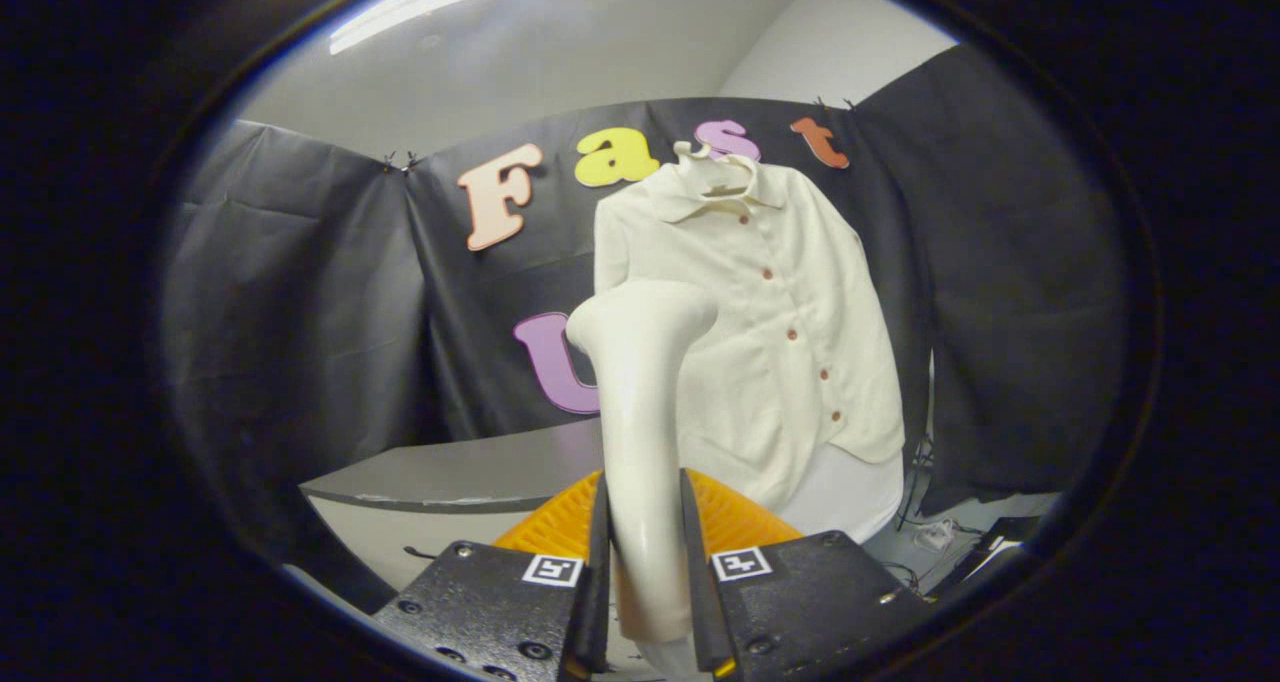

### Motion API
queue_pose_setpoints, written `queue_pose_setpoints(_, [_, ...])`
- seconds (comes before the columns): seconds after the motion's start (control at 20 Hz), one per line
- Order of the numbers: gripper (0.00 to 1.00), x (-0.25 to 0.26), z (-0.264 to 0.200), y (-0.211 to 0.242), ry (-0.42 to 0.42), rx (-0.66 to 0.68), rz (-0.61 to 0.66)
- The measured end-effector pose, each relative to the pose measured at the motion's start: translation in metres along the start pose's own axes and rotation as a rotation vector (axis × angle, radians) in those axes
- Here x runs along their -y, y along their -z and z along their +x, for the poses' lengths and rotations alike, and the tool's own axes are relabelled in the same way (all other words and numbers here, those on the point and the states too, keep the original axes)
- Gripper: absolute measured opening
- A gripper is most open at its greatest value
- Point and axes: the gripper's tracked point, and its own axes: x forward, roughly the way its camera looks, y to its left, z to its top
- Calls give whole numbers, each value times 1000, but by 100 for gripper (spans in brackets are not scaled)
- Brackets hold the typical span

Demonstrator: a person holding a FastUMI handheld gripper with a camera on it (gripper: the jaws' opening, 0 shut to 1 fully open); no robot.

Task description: Iron the clothes twice with a garment steamer, once on the left side and once on the right side.

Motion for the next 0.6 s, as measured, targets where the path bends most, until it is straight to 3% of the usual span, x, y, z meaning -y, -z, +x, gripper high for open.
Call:
queue_pose_setpoints(0.3, [32, -85, -20, -32, -85, 36, -15])
queue_pose_setpoints(0.6, [32, -163, -49, -57, -111, 131, -78])
